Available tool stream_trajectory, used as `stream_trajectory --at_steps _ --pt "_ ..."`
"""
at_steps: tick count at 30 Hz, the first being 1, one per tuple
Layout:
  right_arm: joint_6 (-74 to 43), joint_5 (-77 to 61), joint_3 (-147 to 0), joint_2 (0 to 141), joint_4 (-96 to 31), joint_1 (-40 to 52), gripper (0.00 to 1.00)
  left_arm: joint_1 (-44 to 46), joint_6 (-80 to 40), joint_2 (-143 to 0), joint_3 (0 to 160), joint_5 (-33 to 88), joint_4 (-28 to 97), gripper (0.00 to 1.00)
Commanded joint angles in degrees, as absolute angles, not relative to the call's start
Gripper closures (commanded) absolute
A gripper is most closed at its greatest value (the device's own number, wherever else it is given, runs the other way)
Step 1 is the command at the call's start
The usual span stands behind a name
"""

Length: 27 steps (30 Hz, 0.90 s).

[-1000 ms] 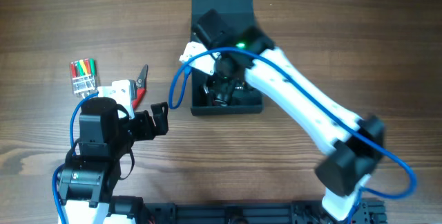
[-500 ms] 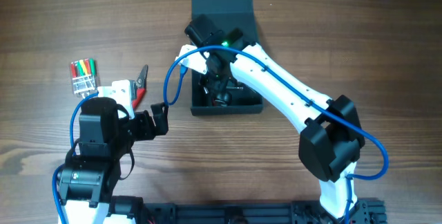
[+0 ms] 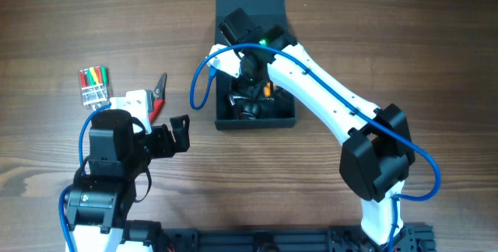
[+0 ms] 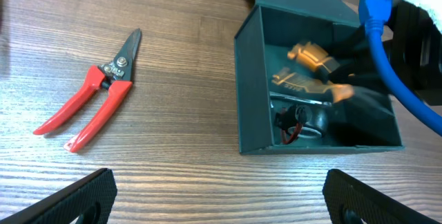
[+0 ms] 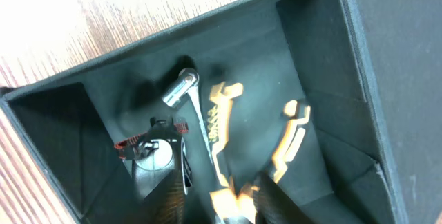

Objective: Pack container

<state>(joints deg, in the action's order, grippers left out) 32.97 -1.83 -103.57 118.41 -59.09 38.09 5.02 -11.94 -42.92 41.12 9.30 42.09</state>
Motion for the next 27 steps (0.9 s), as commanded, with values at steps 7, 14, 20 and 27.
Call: stream_trajectory --at_steps 7,14,20,27 --pt "31.8 -3.1 -103.5 118.7 -59.1 38.3 0.40 4.7 -12.5 -42.7 42.4 9.6 42.1 0.00" --pt "19.7 -5.0 -105.7 115.6 -57.9 38.3 0.38 4.7 -12.2 -42.6 44.7 9.5 43.0 0.00" --pt "3.7 -0.3 -113.3 104.7 -56.2 33.9 0.00 4.7 -11.4 -46.9 58.2 5.1 55.2 0.00" --pt "-15.2 0.2 -115.4 89.2 -58.6 14.9 0.00 4.7 -4.6 -65.9 79.4 4.8 75.5 0.00"
